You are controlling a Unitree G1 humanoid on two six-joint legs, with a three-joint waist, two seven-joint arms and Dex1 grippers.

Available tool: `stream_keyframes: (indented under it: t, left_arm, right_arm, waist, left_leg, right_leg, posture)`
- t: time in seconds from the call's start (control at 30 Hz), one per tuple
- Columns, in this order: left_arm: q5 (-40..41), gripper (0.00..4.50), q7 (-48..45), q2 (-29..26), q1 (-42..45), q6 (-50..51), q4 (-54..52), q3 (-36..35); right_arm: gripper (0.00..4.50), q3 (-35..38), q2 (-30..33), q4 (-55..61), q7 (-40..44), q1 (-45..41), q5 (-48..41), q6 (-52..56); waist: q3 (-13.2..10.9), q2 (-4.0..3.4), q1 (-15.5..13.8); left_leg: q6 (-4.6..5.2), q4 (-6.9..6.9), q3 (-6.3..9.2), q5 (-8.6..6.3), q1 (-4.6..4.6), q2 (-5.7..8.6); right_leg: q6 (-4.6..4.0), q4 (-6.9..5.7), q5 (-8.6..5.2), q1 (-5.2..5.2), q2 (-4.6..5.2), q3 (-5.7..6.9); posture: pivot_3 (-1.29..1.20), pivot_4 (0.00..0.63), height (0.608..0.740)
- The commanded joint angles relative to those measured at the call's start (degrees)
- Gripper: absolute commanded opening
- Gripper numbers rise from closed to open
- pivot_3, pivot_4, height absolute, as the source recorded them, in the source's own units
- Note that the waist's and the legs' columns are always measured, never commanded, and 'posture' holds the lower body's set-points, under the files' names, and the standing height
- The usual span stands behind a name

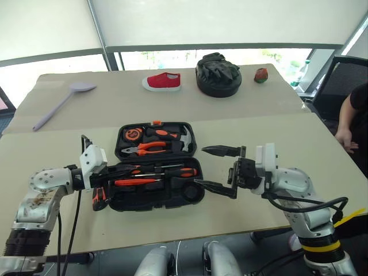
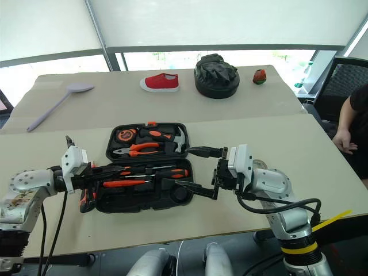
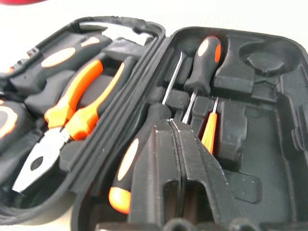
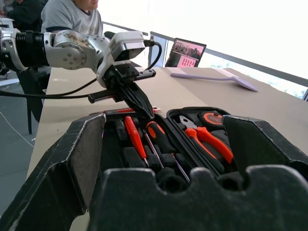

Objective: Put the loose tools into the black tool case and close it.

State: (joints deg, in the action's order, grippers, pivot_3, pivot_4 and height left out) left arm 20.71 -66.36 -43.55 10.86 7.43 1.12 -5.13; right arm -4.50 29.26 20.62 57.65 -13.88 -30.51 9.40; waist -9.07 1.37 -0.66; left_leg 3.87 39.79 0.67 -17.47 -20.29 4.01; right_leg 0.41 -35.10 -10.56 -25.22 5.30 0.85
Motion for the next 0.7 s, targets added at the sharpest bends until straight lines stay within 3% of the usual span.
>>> stream_keyframes:
  t: [0.03,0.4,0.7]
  left_arm:
    - [-3.98,0.05,0.17,-0.84,0.84,-2.66,1.2,2.58]
    - [-3.91,0.05,-5.52,-4.23,-0.23,-1.64,1.64,5.14]
    - [-1.64,0.05,-4.08,-2.52,-0.84,-3.45,0.89,2.44]
  right_arm:
    - [4.5,0.66,-0.04,1.06,0.28,-1.19,-0.81,-0.17]
    - [4.5,0.68,-0.56,1.42,-0.62,-0.74,-0.9,-0.15]
    - [4.5,0.6,-1.32,1.05,-1.26,-0.33,-0.51,-0.43]
  waist:
    - [0.0,0.0,0.03]
    - [0.0,-0.01,0.56]
    - [-0.01,-0.01,0.64]
  left_leg:
    - [0.0,0.0,0.0,0.0,0.0,0.0]
    - [-0.02,-0.04,-0.03,-0.01,0.0,-0.03]
    - [-0.03,-0.04,-0.04,-0.04,-0.01,-0.03]
  right_leg:
    - [0.0,0.0,0.0,-0.01,0.0,0.0]
    - [0.0,0.04,0.0,-0.05,0.03,-0.02]
    - [0.0,0.07,0.0,-0.06,0.05,-0.03]
  posture:
    - [0.0,0.15,0.74]
    - [0.0,0.15,0.74]
    - [0.0,0.15,0.74]
